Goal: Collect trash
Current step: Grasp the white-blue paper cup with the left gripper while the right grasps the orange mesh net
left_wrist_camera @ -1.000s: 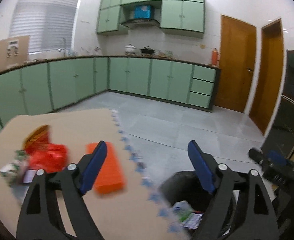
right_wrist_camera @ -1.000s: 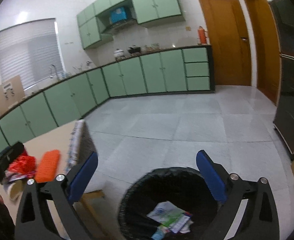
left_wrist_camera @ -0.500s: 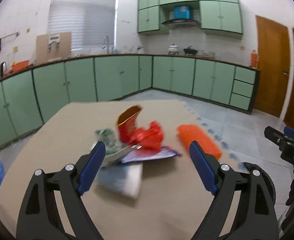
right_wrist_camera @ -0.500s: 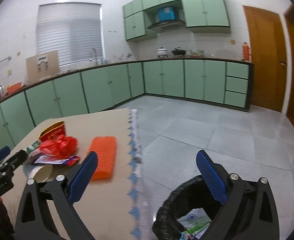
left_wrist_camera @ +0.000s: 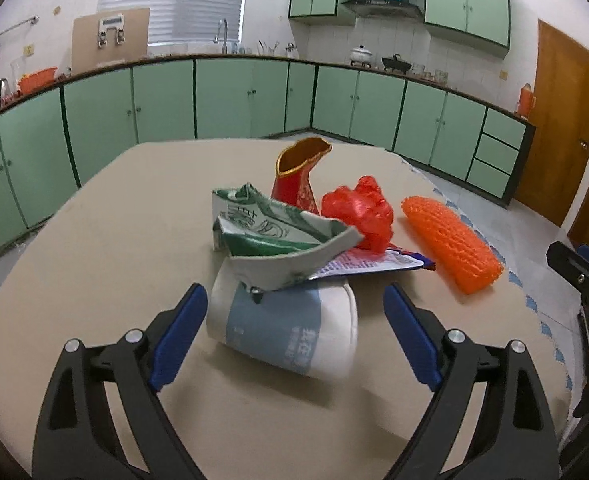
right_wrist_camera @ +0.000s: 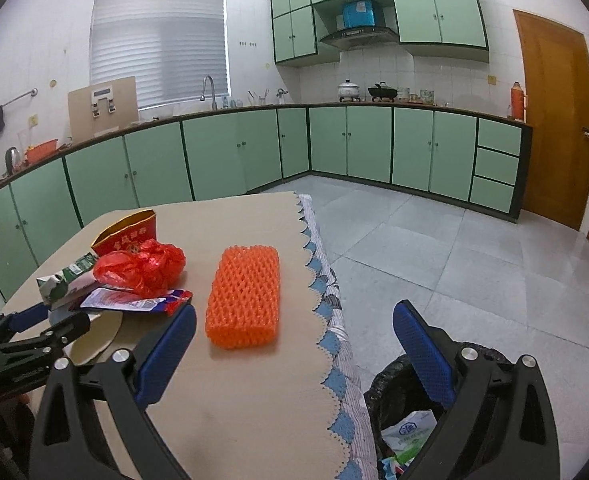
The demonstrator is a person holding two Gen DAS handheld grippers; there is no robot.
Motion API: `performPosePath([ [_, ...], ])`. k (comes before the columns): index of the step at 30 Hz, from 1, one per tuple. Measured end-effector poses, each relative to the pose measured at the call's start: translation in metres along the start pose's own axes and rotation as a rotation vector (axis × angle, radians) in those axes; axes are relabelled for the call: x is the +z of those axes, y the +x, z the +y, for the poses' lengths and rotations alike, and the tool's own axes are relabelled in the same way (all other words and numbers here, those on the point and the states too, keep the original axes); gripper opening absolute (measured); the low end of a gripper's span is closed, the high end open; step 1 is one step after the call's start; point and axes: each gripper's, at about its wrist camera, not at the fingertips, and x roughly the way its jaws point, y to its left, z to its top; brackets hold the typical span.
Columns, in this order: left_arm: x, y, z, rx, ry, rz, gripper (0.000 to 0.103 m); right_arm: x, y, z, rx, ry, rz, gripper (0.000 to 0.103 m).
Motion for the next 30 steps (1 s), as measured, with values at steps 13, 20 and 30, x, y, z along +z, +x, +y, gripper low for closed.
performPosePath([
  [13,0.003,0.018,0.002,0.016,-0.017,0.05,0.076,-0.001,0.021,0.007,0.008,-0.013,0.051,0.097],
  [20,-0.002,0.009,-0.006,0.045,0.001,0.02,0.075,-0.003,0.041,0.014,0.017,-0.021,0.103,0.097],
  [30,-0.013,0.0,-0.018,0.076,0.011,0.005,0.074,-0.006,0.066,0.019,0.035,-0.041,0.228,0.08],
])
